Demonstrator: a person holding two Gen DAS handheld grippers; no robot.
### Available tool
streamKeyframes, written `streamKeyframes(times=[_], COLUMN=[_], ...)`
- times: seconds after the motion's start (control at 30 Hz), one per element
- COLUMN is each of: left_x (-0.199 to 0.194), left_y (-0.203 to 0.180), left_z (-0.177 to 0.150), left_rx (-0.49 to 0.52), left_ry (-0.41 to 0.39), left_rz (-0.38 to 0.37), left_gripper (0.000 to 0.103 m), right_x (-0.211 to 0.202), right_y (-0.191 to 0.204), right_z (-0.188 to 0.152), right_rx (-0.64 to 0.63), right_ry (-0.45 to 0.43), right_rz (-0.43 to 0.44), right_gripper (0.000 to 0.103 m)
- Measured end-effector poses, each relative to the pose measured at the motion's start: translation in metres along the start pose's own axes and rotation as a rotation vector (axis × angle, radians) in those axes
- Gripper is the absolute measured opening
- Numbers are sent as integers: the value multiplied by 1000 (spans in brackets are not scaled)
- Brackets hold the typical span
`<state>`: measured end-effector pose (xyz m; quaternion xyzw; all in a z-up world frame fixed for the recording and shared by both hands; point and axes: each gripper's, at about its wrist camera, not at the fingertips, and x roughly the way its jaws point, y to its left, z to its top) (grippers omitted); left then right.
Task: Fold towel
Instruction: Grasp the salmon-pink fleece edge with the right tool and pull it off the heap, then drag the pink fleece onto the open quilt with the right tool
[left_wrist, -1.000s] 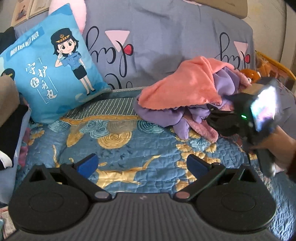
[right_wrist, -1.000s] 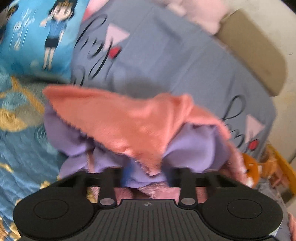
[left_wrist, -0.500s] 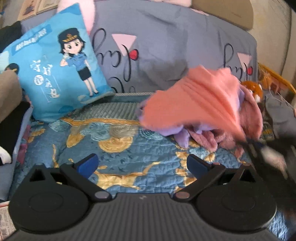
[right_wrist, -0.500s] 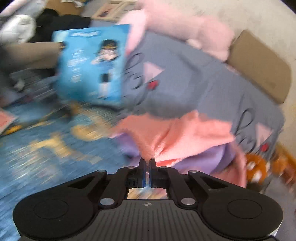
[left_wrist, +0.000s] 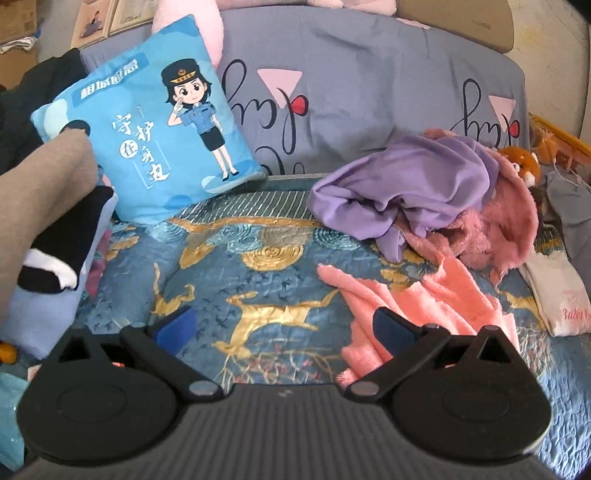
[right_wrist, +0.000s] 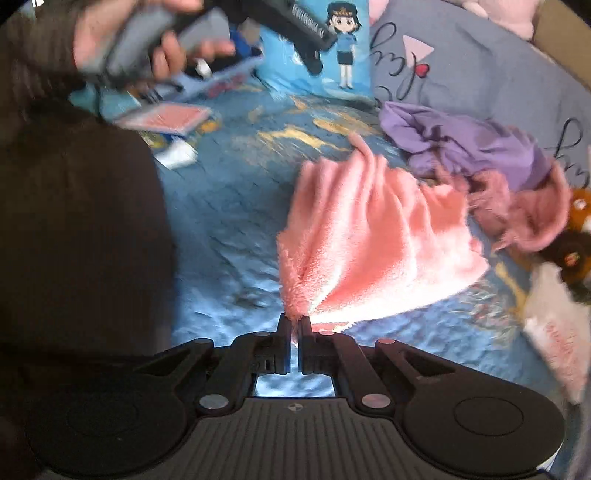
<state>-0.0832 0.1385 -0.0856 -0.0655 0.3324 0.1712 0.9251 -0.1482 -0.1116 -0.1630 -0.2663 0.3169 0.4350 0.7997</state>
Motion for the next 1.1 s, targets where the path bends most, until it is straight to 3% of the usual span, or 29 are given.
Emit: streamKeyframes(times=[0.13, 0.2, 0.27, 0.33, 0.53, 0.63, 0.8, 0.83, 0.9, 0.93, 1.1], left_x=[5, 11, 16, 22, 34, 33, 33, 35, 39, 41, 48], left_y=[5, 10, 15, 18, 0, -14, -32, -33, -34, -34, -30], left_z=[-3, -3, -3, -3, -1, -2, -3, -3, -3, -2, 0], left_rx=[-33, -54, -72, -80, 4, 73, 156, 160, 162, 161, 147], left_ry=[38, 54, 71, 86, 93, 69, 37, 39, 48, 53, 69], left_rz=[23, 44, 60, 64, 57, 39, 31, 28, 24, 25, 36], left_gripper=[103, 103, 103, 103, 103, 103, 103, 103, 103, 103, 103], right_x=[-5, 0, 5, 10, 24, 64, 139, 152, 170, 174, 121], right_y=[2, -13, -29, -44, -90, -137, -204, -212, -220, -222, -224], right_z=[6, 13, 20, 27, 48, 68, 92, 95, 99, 100, 97], right_rx=[-97, -83, -69, -54, -12, 113, 335, 357, 376, 387, 450], right_ry=[-4, -17, -30, -43, -83, -70, 19, 45, 106, 127, -12], right_rz=[30, -15, -61, -107, -244, -275, -233, -235, -251, -242, -273], right_gripper=[6, 16, 36, 48, 50, 49, 45, 40, 16, 4, 3])
